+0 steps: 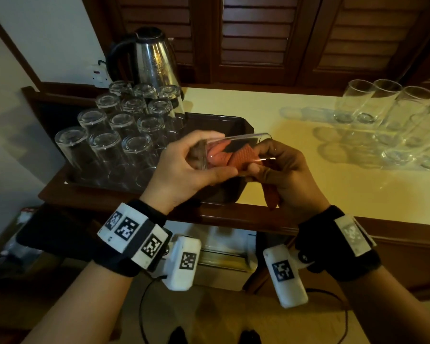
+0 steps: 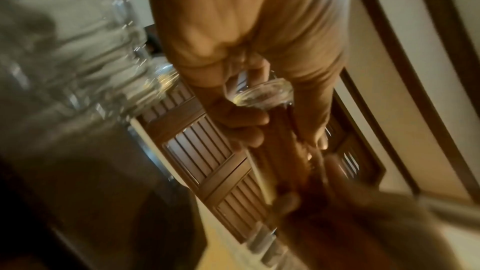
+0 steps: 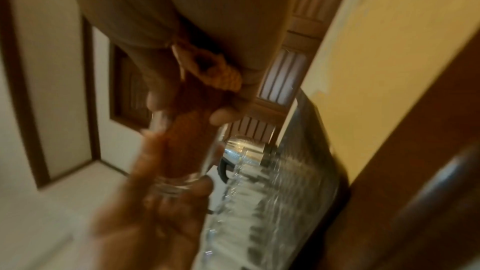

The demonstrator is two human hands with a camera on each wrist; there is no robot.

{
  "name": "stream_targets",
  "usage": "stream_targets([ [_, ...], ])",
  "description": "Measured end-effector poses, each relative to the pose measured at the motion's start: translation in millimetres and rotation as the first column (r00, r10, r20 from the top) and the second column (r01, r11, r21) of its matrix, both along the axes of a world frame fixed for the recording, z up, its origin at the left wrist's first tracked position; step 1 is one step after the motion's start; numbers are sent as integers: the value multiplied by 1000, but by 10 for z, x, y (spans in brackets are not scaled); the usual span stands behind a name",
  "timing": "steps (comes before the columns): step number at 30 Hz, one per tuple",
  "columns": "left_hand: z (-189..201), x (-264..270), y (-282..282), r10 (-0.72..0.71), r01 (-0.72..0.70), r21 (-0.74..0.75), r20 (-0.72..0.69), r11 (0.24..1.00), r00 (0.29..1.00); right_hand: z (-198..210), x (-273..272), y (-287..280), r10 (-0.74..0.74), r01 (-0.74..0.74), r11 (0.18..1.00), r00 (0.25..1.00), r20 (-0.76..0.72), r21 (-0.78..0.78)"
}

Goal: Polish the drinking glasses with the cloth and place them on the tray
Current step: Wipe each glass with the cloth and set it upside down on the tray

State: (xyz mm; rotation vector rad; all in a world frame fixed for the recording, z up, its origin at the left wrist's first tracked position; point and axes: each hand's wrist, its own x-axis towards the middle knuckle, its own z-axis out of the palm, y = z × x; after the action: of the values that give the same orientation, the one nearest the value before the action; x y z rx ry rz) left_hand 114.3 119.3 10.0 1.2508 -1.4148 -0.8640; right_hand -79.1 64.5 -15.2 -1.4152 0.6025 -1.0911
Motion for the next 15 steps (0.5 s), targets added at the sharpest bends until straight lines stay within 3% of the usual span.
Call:
stream_targets([
  [2, -5, 52, 8, -26, 49, -133, 166, 990, 986, -11, -4, 42, 45, -50, 996, 997, 56, 80],
  [3, -9, 79, 1, -48, 76, -147, 182, 986, 982, -6, -3, 66, 56, -63, 994, 996, 73, 93],
  [6, 21, 100, -21, -100, 98, 21, 78, 995, 992, 20, -18, 112, 27, -31, 998, 997, 76, 50],
  [8, 41, 49, -14, -129, 149, 207, -105, 967, 986, 56, -24, 106, -29, 29, 999, 1000, -9, -18],
  [10, 39, 16, -30, -96, 138, 246, -176, 959, 980, 63, -16, 85, -30, 27, 998, 998, -60, -53],
  [13, 58, 3, -30, -18, 14, 48, 79, 999, 997, 16, -3, 52, 12, -12, 1000, 1000, 3, 14],
  [15, 48, 1, -27, 34, 8, -128, 329, 992, 944, -20, -13, 35, 3, -3, 998, 1000, 5, 67],
])
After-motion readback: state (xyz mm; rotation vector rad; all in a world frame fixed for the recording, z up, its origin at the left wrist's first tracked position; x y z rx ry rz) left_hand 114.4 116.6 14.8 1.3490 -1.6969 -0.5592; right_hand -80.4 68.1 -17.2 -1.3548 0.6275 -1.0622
